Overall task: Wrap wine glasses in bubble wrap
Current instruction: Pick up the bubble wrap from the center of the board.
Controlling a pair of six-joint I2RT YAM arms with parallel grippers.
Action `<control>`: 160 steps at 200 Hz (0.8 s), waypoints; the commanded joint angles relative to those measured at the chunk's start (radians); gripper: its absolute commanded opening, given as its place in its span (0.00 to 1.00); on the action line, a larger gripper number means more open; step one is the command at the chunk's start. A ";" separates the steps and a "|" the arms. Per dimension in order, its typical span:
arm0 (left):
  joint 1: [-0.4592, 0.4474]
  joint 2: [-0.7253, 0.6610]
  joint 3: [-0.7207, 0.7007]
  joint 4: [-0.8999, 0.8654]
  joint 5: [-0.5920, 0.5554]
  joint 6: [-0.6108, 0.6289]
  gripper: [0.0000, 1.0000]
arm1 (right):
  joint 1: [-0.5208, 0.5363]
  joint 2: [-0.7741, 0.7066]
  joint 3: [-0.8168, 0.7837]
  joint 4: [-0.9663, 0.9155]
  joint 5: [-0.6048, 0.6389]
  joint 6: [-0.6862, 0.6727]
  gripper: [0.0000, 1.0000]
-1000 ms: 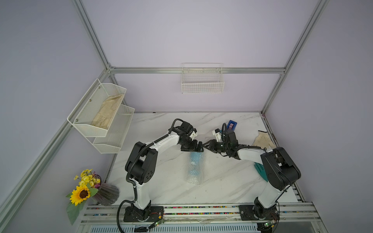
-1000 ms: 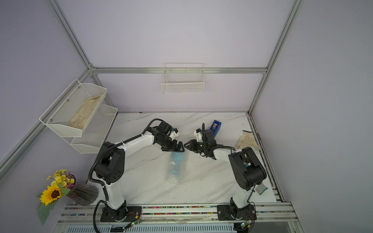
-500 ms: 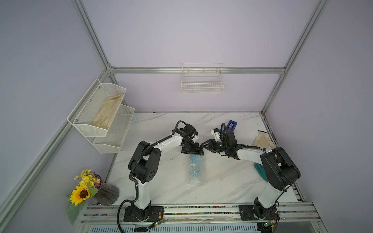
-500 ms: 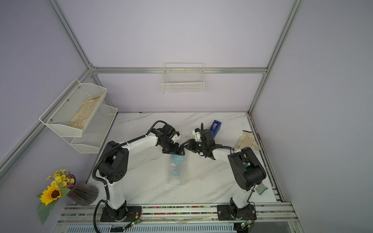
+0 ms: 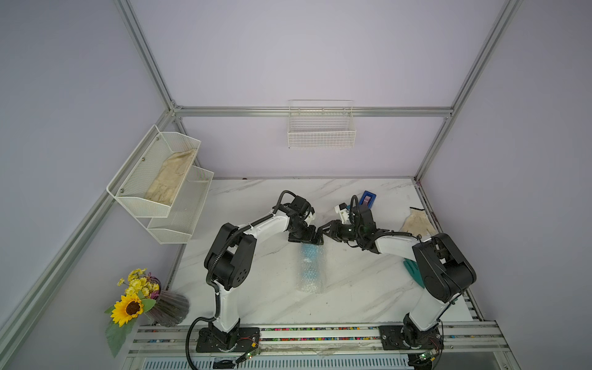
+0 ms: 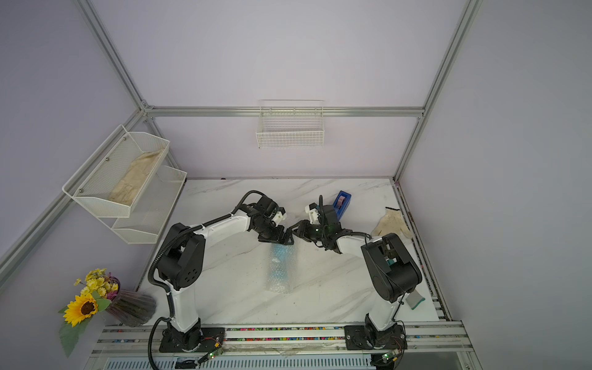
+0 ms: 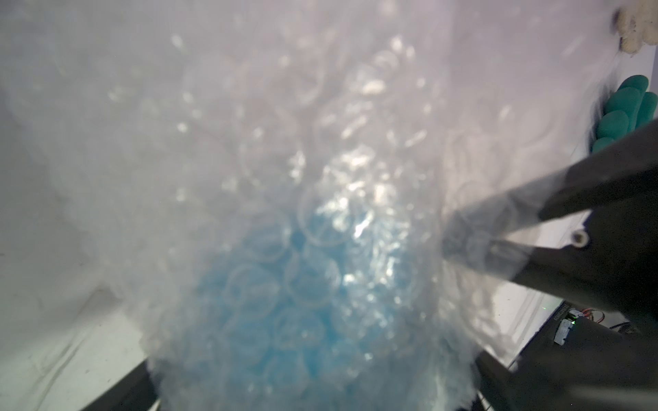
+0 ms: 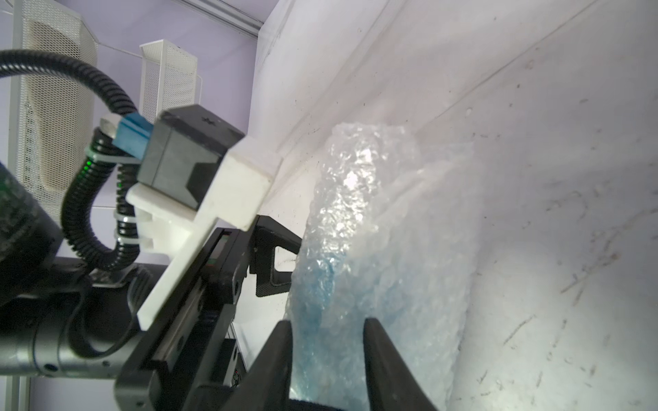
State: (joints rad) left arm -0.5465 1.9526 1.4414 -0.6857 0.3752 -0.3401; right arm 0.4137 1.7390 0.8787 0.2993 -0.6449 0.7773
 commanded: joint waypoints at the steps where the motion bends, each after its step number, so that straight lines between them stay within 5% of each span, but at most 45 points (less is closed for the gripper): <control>1: 0.009 -0.031 -0.023 0.097 0.031 -0.020 1.00 | 0.005 -0.028 -0.006 0.025 -0.018 0.005 0.38; 38: 0.009 -0.027 -0.029 0.109 0.009 -0.037 1.00 | -0.002 -0.033 -0.006 0.018 -0.022 0.003 0.38; 83: 0.014 0.001 -0.020 0.084 -0.004 -0.029 0.82 | -0.014 -0.050 -0.006 0.012 -0.026 0.003 0.38; 160: 0.016 -0.063 -0.044 0.136 0.012 0.008 0.81 | -0.103 -0.226 -0.011 -0.057 -0.007 -0.036 0.38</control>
State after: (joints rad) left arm -0.5369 1.9522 1.4403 -0.6189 0.3805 -0.3550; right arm 0.3527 1.6333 0.8745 0.2749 -0.6708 0.7734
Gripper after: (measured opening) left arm 0.815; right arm 0.377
